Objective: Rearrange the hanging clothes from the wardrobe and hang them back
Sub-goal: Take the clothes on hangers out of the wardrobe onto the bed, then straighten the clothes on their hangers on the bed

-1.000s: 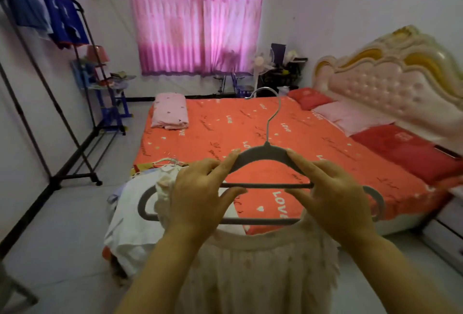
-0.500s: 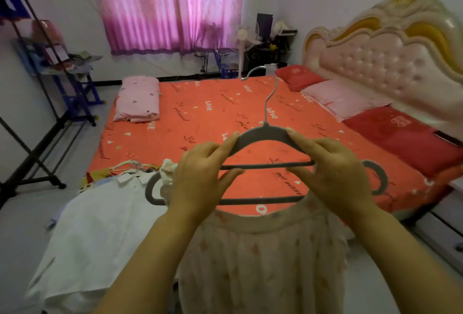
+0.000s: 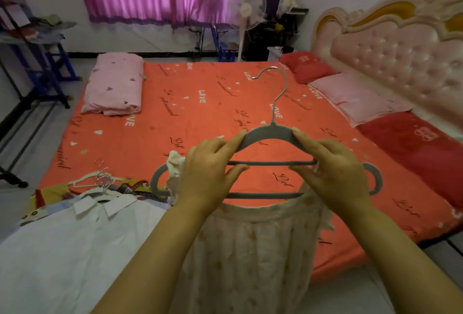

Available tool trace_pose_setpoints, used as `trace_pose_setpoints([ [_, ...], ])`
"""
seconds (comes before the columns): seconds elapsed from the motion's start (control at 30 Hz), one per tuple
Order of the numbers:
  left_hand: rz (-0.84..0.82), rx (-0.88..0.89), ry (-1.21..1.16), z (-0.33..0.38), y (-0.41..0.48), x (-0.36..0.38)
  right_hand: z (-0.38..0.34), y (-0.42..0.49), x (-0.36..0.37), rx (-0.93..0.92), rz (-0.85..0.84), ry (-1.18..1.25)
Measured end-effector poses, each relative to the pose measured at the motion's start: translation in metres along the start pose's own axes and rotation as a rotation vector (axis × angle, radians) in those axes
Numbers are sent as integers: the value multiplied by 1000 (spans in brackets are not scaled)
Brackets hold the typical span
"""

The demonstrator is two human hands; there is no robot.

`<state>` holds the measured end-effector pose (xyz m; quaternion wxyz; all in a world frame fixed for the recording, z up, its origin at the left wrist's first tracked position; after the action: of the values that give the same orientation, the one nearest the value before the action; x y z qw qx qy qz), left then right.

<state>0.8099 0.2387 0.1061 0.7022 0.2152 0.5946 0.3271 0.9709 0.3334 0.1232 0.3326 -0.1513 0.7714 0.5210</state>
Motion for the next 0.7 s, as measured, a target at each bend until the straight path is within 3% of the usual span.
trace_pose_setpoints([
  [0.7,-168,-256,176,-157,124,227,211,132,253,65,-238,329],
])
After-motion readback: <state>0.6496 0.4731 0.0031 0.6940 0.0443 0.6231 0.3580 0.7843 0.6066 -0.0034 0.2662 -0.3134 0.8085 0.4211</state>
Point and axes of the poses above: each hand's wrist, its own y-axis towards the middle knuckle, its own x-axis out of the palm, z = x × y, the point moved 9 cm from there along y, towards the middle knuckle, and after that the axes turned 10 degrees about y, right-handed, at the moved point
